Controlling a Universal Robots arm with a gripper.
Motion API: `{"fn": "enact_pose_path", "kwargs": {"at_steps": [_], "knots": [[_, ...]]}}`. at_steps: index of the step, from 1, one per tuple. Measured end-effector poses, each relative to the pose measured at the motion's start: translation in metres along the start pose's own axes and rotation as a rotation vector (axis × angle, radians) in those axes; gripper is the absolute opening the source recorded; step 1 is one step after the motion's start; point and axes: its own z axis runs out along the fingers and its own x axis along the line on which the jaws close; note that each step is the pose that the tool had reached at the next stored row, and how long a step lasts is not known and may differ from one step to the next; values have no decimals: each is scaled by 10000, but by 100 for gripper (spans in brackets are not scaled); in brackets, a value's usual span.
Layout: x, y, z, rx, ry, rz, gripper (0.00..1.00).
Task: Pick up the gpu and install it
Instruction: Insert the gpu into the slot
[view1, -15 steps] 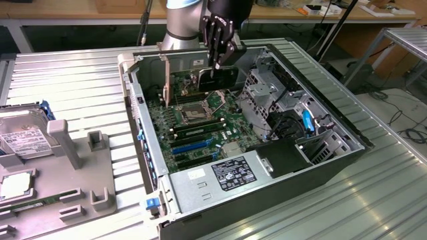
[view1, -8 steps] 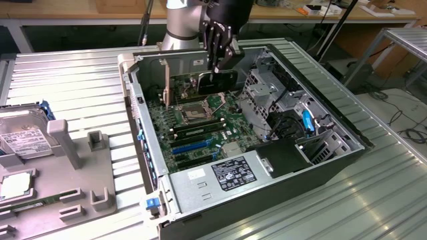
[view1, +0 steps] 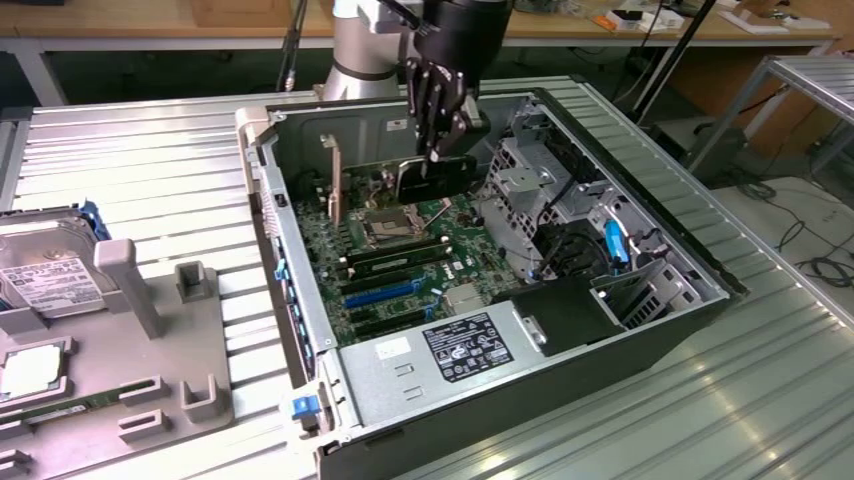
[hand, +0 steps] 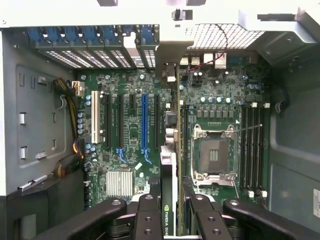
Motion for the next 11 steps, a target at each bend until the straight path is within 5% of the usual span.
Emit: {"fn": "enact_pose_path", "kwargs": {"at_steps": [11], "knots": [[41, 81, 195, 71, 41, 7, 27]]}}
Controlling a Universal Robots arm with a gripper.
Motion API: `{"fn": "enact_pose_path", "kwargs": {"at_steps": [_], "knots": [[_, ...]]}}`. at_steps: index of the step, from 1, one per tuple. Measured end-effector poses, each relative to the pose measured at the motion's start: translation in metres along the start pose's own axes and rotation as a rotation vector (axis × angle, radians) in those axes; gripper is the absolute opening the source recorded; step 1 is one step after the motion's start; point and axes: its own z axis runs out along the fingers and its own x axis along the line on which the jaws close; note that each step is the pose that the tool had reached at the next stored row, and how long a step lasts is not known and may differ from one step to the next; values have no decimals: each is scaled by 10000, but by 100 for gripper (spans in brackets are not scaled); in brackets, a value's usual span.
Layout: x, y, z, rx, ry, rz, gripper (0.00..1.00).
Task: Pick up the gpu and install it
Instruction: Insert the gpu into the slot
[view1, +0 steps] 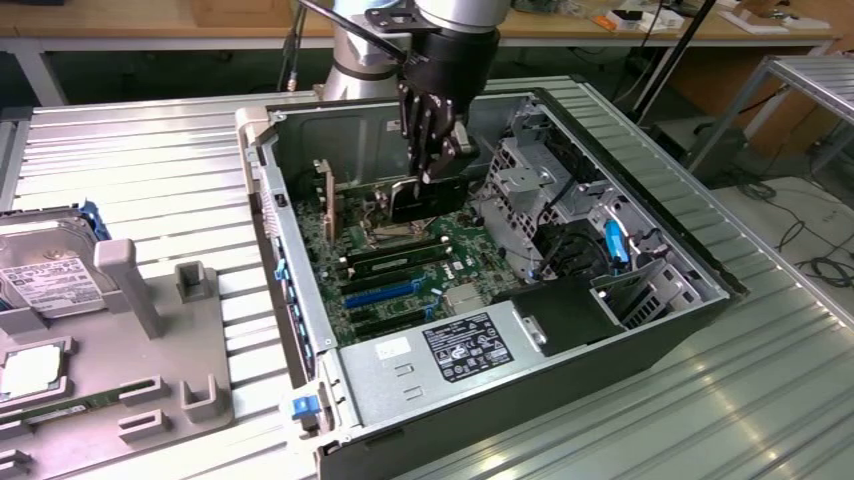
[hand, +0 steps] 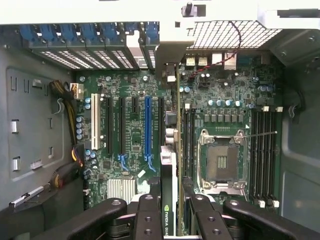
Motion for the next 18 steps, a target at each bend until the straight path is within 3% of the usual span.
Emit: {"fn": "enact_pose_path", "kwargs": {"at_steps": [8, 13, 16, 18], "knots": [[0, 1, 17, 4, -3, 2, 27], [-2, 12, 101, 10, 2, 4, 27], [-1, 14, 189, 7, 36, 10, 27], [1, 15, 189, 8, 37, 10, 27]]}}
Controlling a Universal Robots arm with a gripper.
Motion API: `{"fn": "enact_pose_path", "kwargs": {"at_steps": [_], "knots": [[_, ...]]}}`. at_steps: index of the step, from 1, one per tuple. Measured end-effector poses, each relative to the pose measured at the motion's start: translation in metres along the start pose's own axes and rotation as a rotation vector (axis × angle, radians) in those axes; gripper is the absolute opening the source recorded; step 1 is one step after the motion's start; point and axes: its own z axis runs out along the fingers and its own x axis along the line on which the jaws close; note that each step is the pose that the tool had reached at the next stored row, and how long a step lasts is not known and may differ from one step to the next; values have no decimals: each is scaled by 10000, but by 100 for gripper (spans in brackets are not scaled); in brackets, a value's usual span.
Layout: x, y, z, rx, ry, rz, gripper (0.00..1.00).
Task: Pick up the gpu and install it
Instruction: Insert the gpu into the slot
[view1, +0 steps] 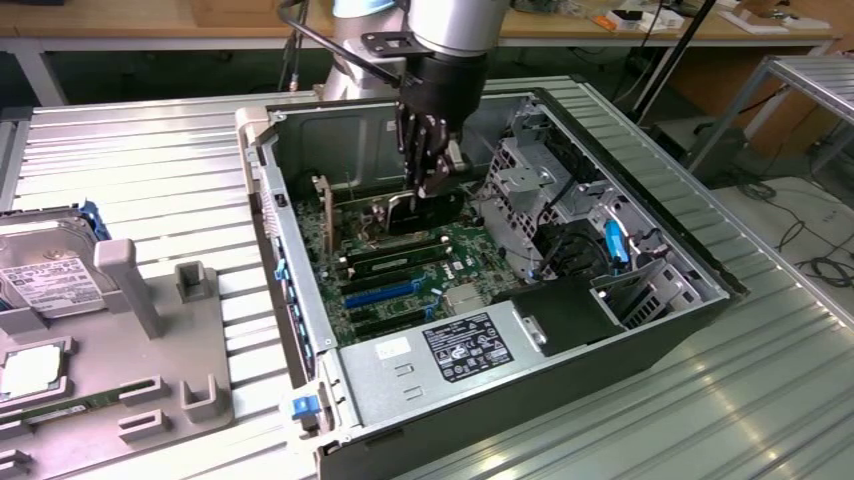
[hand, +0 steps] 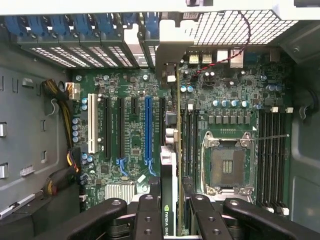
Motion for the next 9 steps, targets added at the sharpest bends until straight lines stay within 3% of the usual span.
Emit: {"fn": "enact_pose_path", "kwargs": {"at_steps": [4, 9], "knots": [[75, 1, 24, 1, -2, 0, 27], [82, 22, 86, -1, 21, 4, 27]]}}
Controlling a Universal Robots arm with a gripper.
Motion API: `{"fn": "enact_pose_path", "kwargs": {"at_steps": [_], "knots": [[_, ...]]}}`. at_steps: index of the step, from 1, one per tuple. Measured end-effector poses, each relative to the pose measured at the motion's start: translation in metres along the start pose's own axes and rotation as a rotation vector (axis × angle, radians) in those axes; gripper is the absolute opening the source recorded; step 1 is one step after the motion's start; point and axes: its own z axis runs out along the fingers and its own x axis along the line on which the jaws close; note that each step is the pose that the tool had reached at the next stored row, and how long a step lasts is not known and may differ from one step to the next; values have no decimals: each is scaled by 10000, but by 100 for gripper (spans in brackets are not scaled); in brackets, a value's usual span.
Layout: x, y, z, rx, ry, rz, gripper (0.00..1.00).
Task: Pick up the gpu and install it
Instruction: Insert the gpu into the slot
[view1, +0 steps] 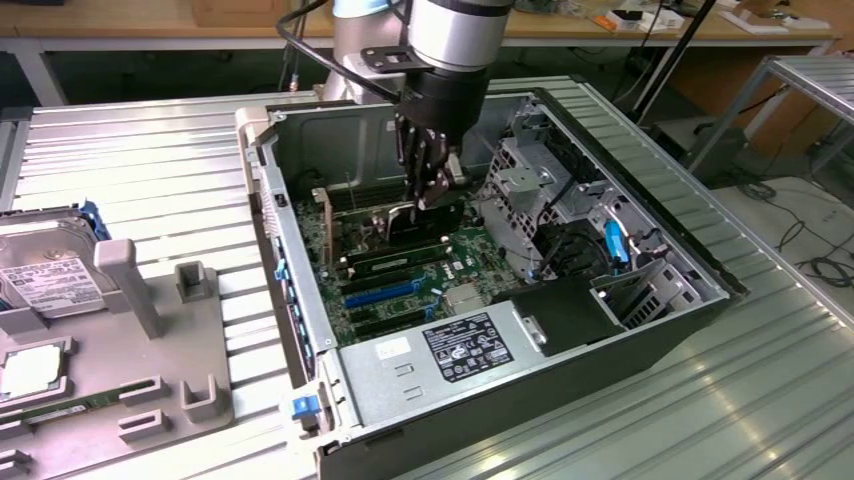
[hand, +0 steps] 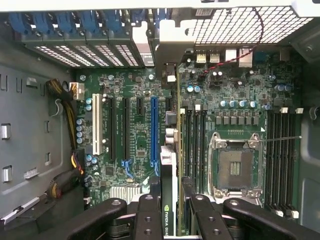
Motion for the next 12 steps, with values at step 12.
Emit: {"fn": "enact_pose_path", "kwargs": {"at_steps": [12], "knots": [[-2, 11, 20, 2, 4, 7, 27]]}}
